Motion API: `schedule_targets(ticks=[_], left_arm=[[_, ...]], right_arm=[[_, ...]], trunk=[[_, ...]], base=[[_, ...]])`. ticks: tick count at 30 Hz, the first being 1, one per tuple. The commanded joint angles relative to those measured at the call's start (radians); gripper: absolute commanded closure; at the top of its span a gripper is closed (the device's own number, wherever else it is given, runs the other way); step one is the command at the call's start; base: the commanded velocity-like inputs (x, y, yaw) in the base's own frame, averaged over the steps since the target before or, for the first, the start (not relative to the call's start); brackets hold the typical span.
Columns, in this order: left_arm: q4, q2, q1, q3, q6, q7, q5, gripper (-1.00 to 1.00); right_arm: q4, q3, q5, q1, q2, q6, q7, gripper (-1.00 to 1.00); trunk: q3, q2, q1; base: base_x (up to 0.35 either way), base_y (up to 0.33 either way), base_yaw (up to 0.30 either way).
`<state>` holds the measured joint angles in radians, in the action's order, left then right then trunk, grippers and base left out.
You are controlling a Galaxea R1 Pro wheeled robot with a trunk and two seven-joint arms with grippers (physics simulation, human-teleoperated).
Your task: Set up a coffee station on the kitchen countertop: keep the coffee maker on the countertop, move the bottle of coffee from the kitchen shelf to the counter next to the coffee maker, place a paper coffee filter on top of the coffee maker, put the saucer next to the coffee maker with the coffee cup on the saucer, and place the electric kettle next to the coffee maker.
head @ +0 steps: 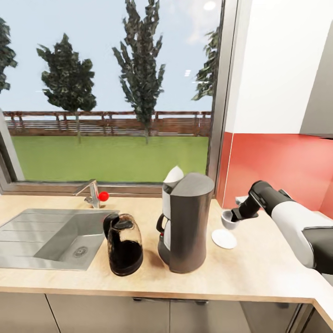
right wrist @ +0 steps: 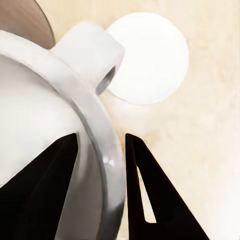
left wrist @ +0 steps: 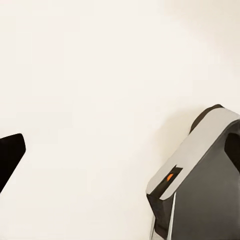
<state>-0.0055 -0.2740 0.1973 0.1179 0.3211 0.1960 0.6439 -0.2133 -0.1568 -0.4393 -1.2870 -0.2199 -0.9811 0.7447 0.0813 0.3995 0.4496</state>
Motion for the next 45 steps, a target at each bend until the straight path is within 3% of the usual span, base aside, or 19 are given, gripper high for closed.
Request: schedule_targets(ticks=[1,5,31,45], left_arm=[[-0.001,0.001,0.001,0.008,0.0,0.006,0.0,-1.0],[0.0,0.002,0.001,0.008,0.001,0.004,-0.001,-1.0],[0.001,0.009,0.001,0.008,0.001,0.003,-0.001,-1.0],[0.0,0.007,0.001,0.006,0.001,0.003,-0.003,-1.0]], right_arm=[[0.005,-0.006,-0.001,0.0,-0.001,-0.016,0.011,1.0],[0.016,-0.005,0.0,0.0,-0.002,-0.065,0.014,1.0],[0.018,0.002,0.007,0.0,-0.005,-0.066,0.016,1.0],[0.018,0.002,0.011,0.0,-0.005,-0.066,0.013,1.0]], trunk=[[0.0,0.001,0.0],[0.0,0.001,0.0],[0.0,0.001,0.0],[-0.044,0.099,0.054]], base=[[0.025,-0.011,0.0],[0.007,-0.003,0.0],[0.054,0.0,0.0],[0.0,0.0,0.0]])
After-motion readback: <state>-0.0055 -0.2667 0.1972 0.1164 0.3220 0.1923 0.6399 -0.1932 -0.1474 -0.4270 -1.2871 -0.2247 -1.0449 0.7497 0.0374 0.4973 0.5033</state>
